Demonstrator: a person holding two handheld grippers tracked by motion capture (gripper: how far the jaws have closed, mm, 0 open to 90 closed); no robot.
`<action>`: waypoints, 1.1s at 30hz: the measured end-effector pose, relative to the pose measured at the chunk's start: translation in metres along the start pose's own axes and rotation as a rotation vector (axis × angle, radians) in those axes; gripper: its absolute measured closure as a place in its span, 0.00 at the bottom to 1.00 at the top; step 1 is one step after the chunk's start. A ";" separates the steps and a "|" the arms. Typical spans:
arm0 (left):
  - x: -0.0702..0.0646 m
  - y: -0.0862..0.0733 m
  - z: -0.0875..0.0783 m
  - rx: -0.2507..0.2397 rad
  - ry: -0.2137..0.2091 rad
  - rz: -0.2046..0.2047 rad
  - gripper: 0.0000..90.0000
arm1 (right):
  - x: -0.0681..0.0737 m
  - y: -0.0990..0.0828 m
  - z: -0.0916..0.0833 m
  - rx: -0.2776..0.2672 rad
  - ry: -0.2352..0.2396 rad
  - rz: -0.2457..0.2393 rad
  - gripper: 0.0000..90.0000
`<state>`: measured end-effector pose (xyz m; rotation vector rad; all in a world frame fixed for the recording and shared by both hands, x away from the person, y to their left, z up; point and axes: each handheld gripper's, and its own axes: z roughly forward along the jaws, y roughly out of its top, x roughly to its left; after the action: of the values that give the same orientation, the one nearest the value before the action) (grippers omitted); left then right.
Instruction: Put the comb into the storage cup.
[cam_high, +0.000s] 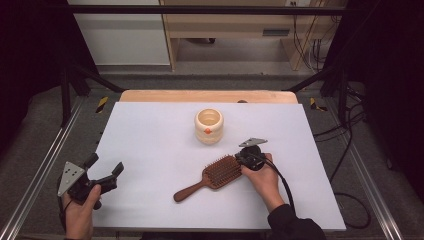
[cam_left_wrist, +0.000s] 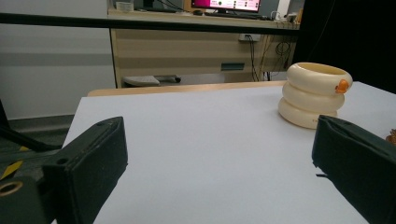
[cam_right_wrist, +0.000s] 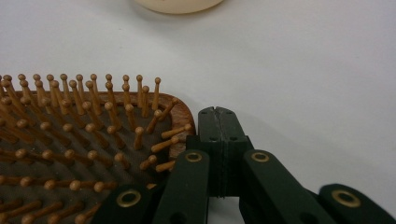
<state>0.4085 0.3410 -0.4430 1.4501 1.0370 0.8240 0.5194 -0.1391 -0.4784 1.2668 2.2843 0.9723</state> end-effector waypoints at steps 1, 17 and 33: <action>0.000 0.000 0.000 -0.001 -0.001 0.000 0.04 | 0.005 0.000 0.000 0.001 0.005 -0.007 1.00; -0.001 0.000 0.001 0.000 -0.004 0.007 0.04 | 0.031 0.002 0.002 0.009 0.020 -0.025 1.00; -0.002 0.000 0.001 0.004 -0.007 0.010 0.04 | 0.051 0.002 0.004 0.003 0.052 -0.037 1.00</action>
<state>0.4086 0.3387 -0.4431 1.4614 1.0273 0.8235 0.4957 -0.0936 -0.4786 1.2093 2.3410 1.0001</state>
